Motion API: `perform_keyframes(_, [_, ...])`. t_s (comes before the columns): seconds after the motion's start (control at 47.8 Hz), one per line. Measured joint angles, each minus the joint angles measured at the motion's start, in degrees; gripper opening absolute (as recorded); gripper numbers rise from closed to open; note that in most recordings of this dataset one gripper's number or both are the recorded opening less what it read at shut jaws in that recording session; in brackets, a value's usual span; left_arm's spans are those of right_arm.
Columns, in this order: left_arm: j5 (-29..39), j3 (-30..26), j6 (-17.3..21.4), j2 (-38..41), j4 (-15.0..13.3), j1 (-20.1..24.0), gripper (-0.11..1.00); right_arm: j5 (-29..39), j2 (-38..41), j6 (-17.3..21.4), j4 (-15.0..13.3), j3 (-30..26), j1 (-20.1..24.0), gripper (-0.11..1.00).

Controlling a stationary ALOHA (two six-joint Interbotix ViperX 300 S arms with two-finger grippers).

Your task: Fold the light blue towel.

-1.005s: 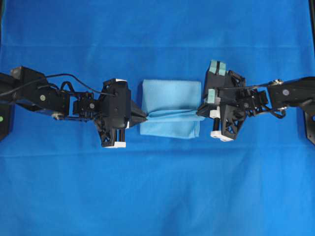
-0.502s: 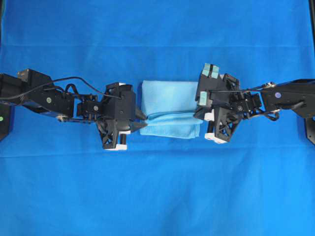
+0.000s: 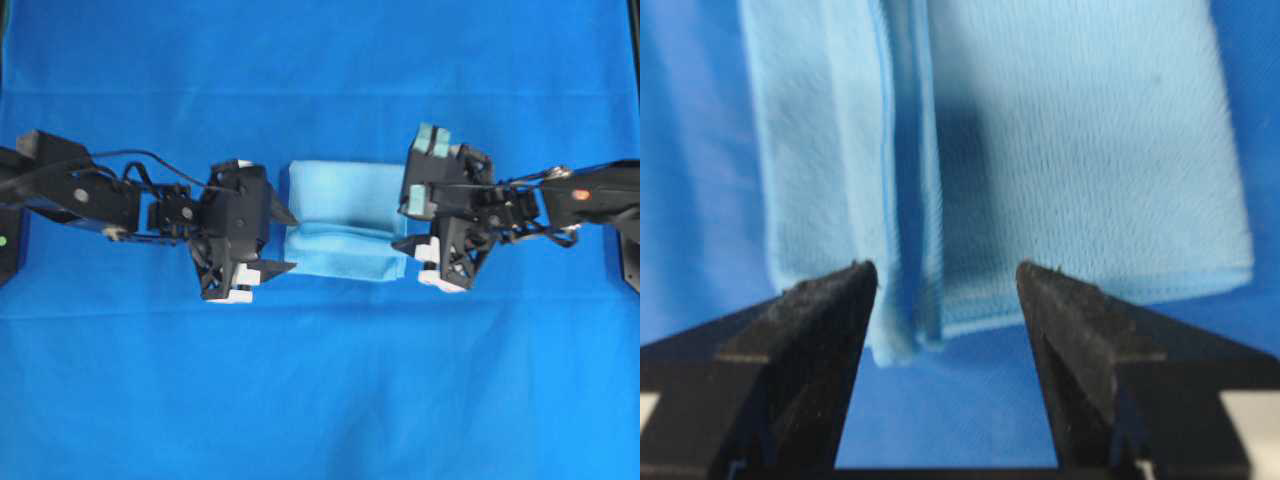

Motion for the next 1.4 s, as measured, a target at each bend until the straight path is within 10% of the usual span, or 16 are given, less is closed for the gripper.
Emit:
perform_keyframes(0.753, [6.9,20.0,0.2,-43.4,0.0,0.0,0.65,5.3,-35.6,-0.4,-5.4,11.7,4.2,0.62])
perform_keyframes(1.402, [12.1,34.3,-0.6,-71.2,0.1,0.0,0.65,-2.9,-55.8,0.3,-5.4,30.3,-4.0,0.61])
